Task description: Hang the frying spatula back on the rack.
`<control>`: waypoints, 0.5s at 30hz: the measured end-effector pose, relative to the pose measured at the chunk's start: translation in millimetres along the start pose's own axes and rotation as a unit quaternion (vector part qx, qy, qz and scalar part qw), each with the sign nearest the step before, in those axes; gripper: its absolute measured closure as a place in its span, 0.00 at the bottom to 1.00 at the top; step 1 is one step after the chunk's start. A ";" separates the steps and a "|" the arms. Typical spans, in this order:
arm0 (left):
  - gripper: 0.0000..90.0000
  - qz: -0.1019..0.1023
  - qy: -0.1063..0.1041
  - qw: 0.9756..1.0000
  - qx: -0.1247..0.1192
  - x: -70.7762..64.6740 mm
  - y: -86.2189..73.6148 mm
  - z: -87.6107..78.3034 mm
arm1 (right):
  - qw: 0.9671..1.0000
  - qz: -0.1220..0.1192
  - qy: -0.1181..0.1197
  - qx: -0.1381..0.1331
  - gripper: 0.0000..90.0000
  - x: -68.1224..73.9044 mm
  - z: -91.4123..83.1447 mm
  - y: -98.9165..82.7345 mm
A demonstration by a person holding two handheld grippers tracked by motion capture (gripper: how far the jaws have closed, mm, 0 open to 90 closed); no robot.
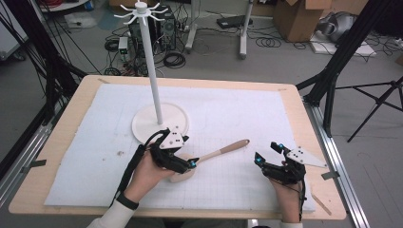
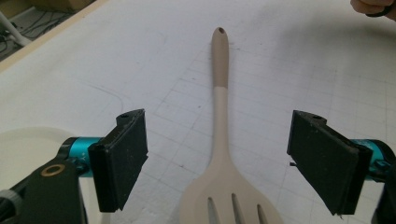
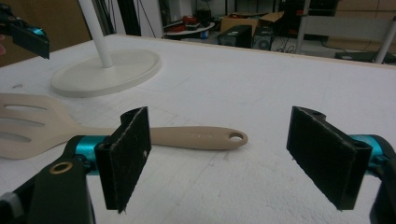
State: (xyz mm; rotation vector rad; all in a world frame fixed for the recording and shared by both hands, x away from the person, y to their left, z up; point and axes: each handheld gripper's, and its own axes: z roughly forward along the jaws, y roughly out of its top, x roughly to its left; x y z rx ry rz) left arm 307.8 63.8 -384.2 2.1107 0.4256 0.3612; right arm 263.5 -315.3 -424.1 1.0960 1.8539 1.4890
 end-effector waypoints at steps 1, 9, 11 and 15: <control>0.23 0.000 -0.002 1.000 0.007 -0.8 1.6 3.4 | 1.000 0.000 0.001 0.000 0.23 -0.4 -0.1 0.0; 0.27 0.006 -0.008 0.999 0.039 -7.0 13.0 26.2 | 1.000 0.006 -0.004 -0.004 0.23 -3.5 -1.9 -0.2; 0.28 0.013 -0.005 0.999 0.049 -9.3 16.3 31.7 | 1.000 0.009 -0.004 -0.002 0.23 -3.9 -2.5 -0.3; 0.31 0.012 -0.004 0.998 0.067 -12.7 22.2 42.5 | 1.000 0.013 -0.005 -0.005 0.23 -5.5 -3.2 -0.7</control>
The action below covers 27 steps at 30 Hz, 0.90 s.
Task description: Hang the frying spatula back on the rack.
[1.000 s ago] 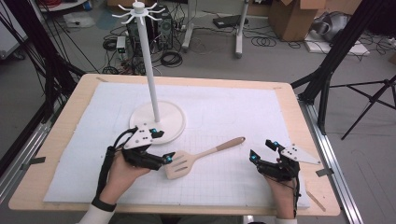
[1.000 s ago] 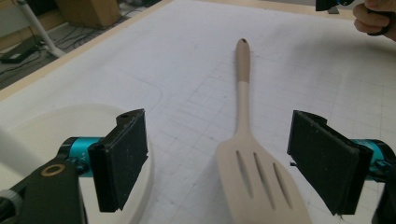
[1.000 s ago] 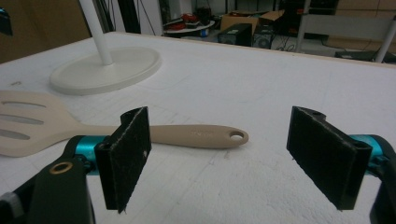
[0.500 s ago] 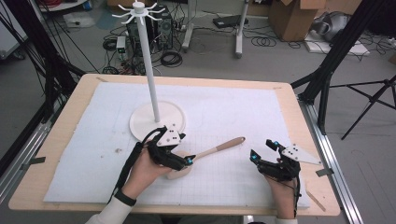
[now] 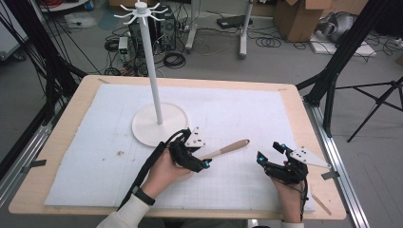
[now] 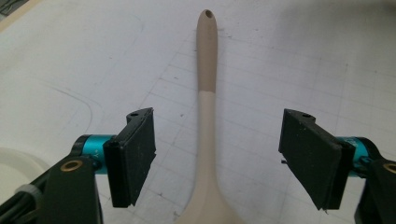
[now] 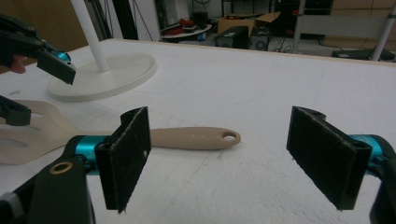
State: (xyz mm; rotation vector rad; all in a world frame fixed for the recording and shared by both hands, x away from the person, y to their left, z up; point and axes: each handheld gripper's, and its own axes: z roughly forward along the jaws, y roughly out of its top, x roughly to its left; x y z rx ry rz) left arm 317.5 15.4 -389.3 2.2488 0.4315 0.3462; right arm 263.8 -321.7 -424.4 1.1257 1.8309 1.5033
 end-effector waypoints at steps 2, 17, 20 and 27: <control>0.33 0.006 0.006 1.000 0.028 -2.1 5.0 8.9 | 1.000 0.000 0.001 -0.002 0.23 -0.7 -0.5 0.2; 0.51 0.004 0.024 0.993 0.119 -3.5 12.8 44.2 | 1.000 0.008 0.000 -0.005 0.23 -2.6 -2.8 0.0; 0.56 0.007 0.031 0.991 0.132 -5.0 12.9 47.4 | 1.000 0.010 -0.001 -0.005 0.23 -2.7 -3.2 0.0; 0.62 -0.009 0.030 0.988 0.148 -1.1 14.2 53.0 | 1.000 0.010 -0.001 -0.006 0.23 -4.0 -3.9 -0.1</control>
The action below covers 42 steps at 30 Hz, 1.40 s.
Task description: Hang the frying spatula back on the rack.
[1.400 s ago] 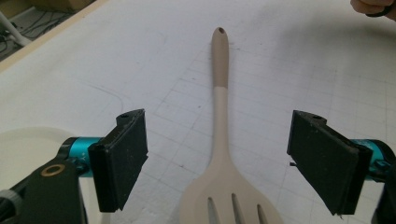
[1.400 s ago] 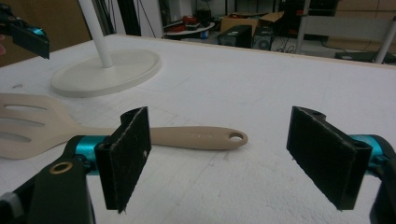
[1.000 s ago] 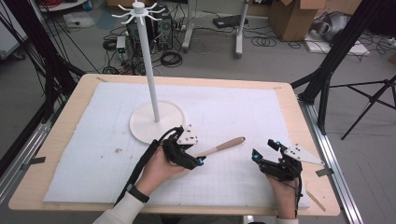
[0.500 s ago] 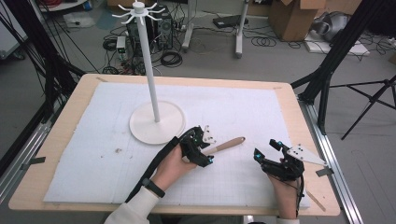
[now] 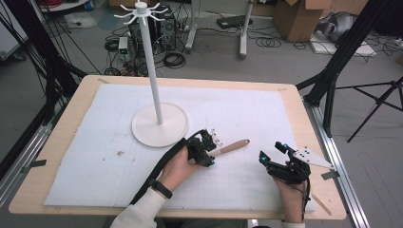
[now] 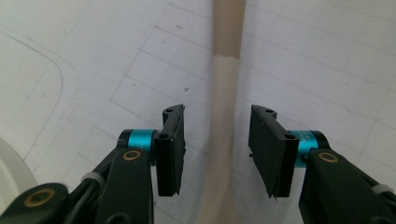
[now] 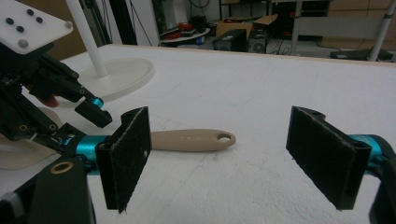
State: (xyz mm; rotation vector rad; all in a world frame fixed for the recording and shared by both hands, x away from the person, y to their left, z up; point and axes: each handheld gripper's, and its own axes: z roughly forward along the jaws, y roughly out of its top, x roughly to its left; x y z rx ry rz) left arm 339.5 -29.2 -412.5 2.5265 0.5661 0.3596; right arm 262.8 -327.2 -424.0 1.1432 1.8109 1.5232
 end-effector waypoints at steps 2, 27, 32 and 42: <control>0.64 0.000 0.001 1.000 0.002 -0.5 0.6 0.5 | 1.000 0.003 -0.001 0.001 0.23 0.1 -0.4 -0.1; 0.84 -0.040 -0.043 0.998 0.024 9.3 1.9 6.9 | 1.000 0.012 0.006 -0.001 0.23 -4.5 -1.8 -0.6; 0.85 -0.024 -0.034 0.999 0.023 5.8 2.0 6.5 | 1.000 0.011 0.007 0.001 0.23 -4.1 -1.6 -0.7; 0.86 -0.013 -0.022 0.999 0.022 1.1 2.1 5.6 | 1.000 0.013 0.009 -0.006 0.23 -4.2 -4.2 1.2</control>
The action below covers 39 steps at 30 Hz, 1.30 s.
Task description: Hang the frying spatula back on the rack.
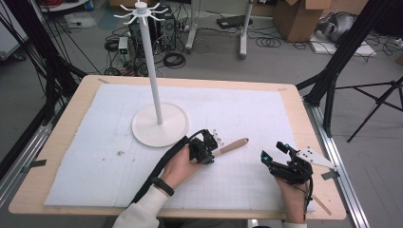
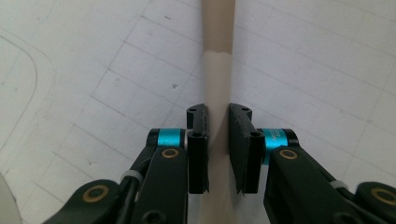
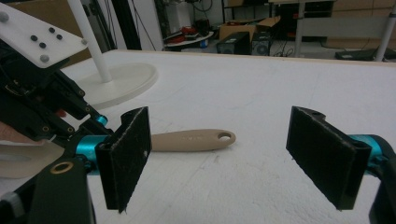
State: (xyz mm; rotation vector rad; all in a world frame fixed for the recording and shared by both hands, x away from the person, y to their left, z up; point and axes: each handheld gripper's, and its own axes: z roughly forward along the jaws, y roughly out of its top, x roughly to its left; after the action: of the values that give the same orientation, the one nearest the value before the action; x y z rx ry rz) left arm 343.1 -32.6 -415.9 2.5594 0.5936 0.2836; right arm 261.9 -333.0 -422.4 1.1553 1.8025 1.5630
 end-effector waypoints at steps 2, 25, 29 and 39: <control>0.86 0.002 -0.003 1.000 -0.012 0.8 -1.8 -2.4 | 1.000 -0.001 0.000 -0.001 0.23 -0.5 -0.1 0.0; 0.86 -0.039 -0.014 0.976 -0.215 14.8 -57.5 -99.7 | 0.999 -0.009 0.036 -0.016 0.25 22.2 5.3 7.8; 0.86 -0.046 -0.016 0.964 -0.262 17.5 -73.4 -113.7 | 0.999 -0.019 0.046 -0.016 0.25 31.8 8.7 11.0; 0.86 -0.051 -0.022 0.945 -0.324 16.4 -93.7 -128.1 | 0.994 -0.021 0.099 -0.032 0.25 66.2 28.3 29.2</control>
State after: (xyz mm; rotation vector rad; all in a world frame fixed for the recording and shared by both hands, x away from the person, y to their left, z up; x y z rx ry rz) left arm 285.3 101.9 -352.4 1.8911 0.5078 0.3222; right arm 258.1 -262.5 -390.0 0.9563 1.8717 1.7503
